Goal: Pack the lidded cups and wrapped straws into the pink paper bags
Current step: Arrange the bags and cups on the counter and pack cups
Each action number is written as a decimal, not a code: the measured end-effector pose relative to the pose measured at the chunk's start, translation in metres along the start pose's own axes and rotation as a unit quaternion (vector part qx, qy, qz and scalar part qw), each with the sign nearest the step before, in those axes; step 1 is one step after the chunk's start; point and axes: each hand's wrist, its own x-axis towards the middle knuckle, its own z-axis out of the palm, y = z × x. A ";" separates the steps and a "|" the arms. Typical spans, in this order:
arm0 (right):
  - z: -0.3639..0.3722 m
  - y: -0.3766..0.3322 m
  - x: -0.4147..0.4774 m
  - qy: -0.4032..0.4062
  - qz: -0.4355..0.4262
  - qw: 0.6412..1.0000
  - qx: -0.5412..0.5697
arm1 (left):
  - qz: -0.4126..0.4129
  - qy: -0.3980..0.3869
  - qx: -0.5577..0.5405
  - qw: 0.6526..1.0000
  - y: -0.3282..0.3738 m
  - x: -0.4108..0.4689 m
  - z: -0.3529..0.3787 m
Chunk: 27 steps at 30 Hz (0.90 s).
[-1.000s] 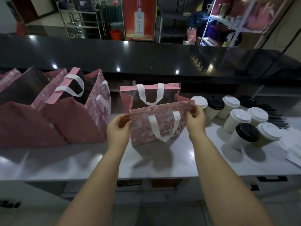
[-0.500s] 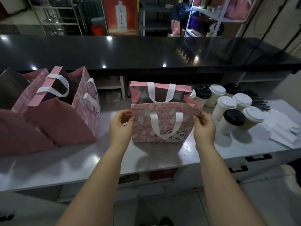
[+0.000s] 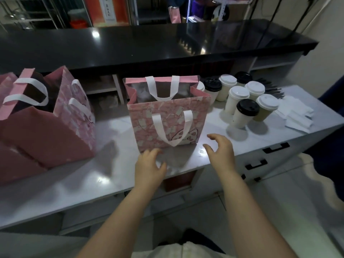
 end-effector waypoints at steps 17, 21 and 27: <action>-0.115 0.088 0.028 -0.026 -0.032 0.980 -0.195 | 0.185 -0.114 0.142 0.966 0.155 0.043 0.140; -0.133 0.110 0.086 -0.054 -0.046 0.976 -0.206 | 0.154 -0.081 0.154 0.973 0.186 0.082 0.167; -0.132 0.118 0.176 -0.068 -0.082 0.964 -0.245 | 0.077 -0.010 0.165 0.983 0.219 0.155 0.187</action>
